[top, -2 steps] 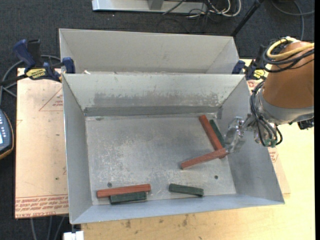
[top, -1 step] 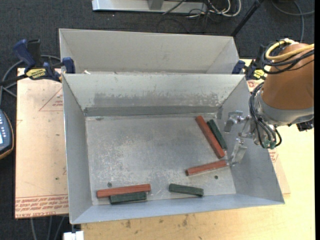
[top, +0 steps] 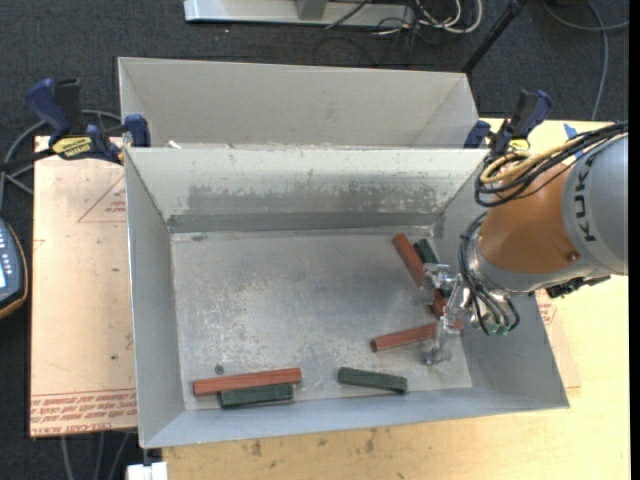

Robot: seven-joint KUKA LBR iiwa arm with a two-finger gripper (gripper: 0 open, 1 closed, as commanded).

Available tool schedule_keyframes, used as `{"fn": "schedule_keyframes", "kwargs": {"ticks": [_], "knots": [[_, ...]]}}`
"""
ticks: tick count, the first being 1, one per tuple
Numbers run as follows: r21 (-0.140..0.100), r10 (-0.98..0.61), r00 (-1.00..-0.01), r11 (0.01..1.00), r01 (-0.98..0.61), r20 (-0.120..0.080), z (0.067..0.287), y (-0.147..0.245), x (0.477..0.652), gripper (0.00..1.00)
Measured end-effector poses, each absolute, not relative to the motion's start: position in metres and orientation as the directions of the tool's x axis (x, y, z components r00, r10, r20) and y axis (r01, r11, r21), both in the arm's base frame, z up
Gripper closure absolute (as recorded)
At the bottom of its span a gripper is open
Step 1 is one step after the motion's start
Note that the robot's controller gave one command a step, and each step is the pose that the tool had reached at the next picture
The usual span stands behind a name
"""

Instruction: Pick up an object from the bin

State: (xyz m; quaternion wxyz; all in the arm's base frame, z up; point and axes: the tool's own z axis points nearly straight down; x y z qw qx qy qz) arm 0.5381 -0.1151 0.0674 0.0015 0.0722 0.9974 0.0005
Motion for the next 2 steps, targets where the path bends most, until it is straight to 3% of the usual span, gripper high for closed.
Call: {"fn": "schedule_keyframes", "kwargs": {"ticks": [1,2], "knots": [[0.002,0.142,-0.990,0.990,0.142,-0.010,0.073,-0.114,0.541,1.00],[0.000,0.169,-0.986,0.986,0.169,-0.011,0.207,-0.134,0.530,1.00]]}}
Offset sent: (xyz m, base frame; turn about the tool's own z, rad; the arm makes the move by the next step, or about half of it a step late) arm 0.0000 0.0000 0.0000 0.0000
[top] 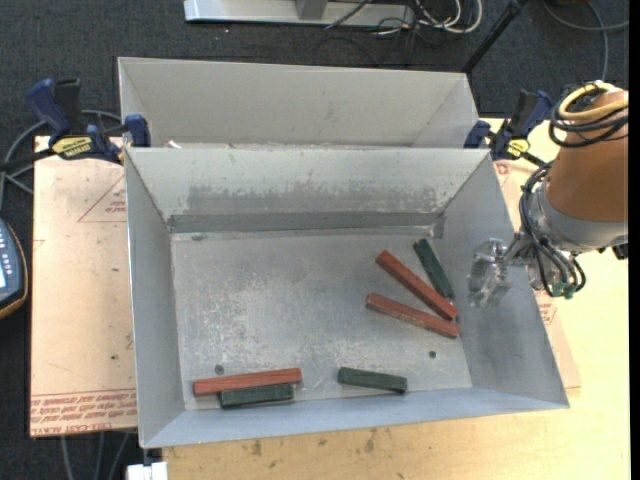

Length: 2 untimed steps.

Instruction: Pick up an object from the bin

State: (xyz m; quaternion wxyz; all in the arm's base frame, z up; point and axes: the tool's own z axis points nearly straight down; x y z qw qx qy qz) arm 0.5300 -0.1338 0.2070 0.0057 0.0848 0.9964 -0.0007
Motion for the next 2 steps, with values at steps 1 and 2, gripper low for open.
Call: {"fn": "schedule_keyframes", "kwargs": {"ticks": [1,2], "knots": [[0.001,0.168,-0.986,0.986,0.168,-0.003,0.202,-0.133,0.529,0.00],[0.002,0.249,-0.969,0.969,0.249,-0.004,0.068,-0.101,0.549,0.00]]}}
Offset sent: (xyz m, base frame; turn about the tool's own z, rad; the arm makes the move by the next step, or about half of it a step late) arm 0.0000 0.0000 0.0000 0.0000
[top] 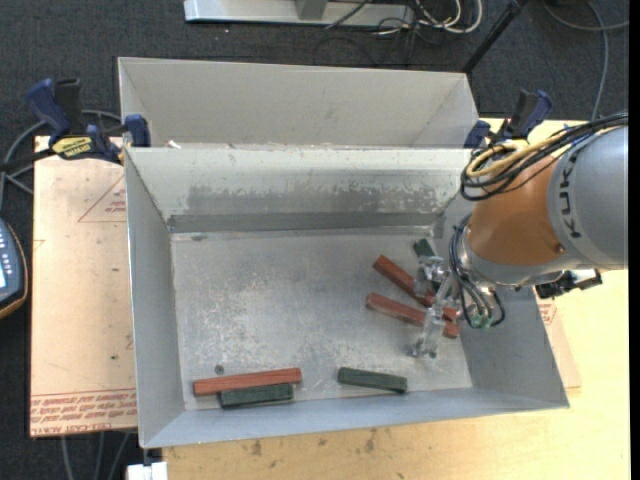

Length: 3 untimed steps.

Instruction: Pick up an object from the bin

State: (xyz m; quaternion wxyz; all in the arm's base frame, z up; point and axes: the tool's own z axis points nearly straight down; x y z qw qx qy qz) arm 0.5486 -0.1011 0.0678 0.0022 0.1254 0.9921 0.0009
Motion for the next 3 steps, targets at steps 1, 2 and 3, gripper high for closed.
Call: {"fn": "schedule_keyframes", "kwargs": {"ticks": [1,2,3], "knots": [[0.002,0.248,-0.969,0.969,0.248,-0.007,0.073,-0.102,0.550,1.00],[-0.001,0.145,-0.989,0.989,0.145,-0.013,0.216,-0.125,0.579,1.00],[0.000,0.145,-0.989,0.989,0.145,-0.004,0.211,-0.124,0.577,0.00]]}}
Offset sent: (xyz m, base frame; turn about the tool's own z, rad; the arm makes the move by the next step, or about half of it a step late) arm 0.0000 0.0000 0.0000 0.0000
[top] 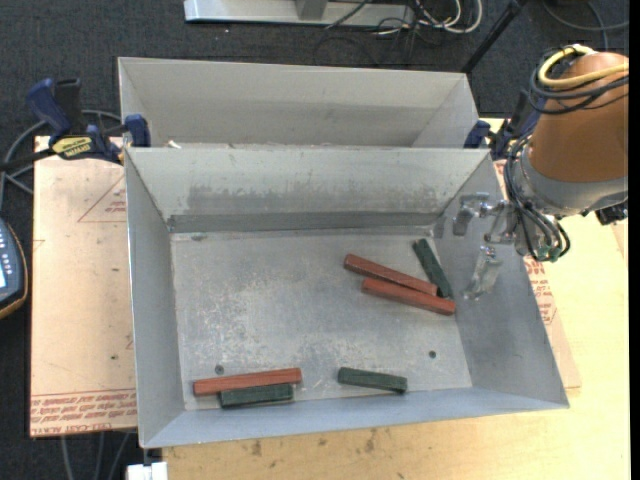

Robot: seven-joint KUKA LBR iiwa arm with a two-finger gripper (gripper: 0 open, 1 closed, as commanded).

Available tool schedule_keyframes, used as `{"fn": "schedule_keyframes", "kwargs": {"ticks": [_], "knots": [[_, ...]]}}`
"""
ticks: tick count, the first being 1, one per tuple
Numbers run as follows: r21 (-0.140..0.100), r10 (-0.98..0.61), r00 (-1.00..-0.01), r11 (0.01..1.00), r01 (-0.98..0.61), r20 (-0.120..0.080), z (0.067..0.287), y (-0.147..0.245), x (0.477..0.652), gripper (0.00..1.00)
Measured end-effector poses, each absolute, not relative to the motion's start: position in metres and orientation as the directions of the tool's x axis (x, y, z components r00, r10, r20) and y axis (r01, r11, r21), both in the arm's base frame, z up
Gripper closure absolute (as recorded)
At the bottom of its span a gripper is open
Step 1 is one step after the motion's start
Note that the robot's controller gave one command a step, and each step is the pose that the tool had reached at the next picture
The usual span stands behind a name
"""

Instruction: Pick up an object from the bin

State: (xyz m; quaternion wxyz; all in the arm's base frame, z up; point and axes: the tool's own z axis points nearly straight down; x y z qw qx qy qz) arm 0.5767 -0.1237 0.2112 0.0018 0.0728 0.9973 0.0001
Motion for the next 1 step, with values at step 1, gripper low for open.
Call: {"fn": "schedule_keyframes", "kwargs": {"ticks": [1], "knots": [[0.000,-0.142,-0.990,0.990,-0.142,-0.005,0.0698,-0.0972,0.5724,0.00]]}}
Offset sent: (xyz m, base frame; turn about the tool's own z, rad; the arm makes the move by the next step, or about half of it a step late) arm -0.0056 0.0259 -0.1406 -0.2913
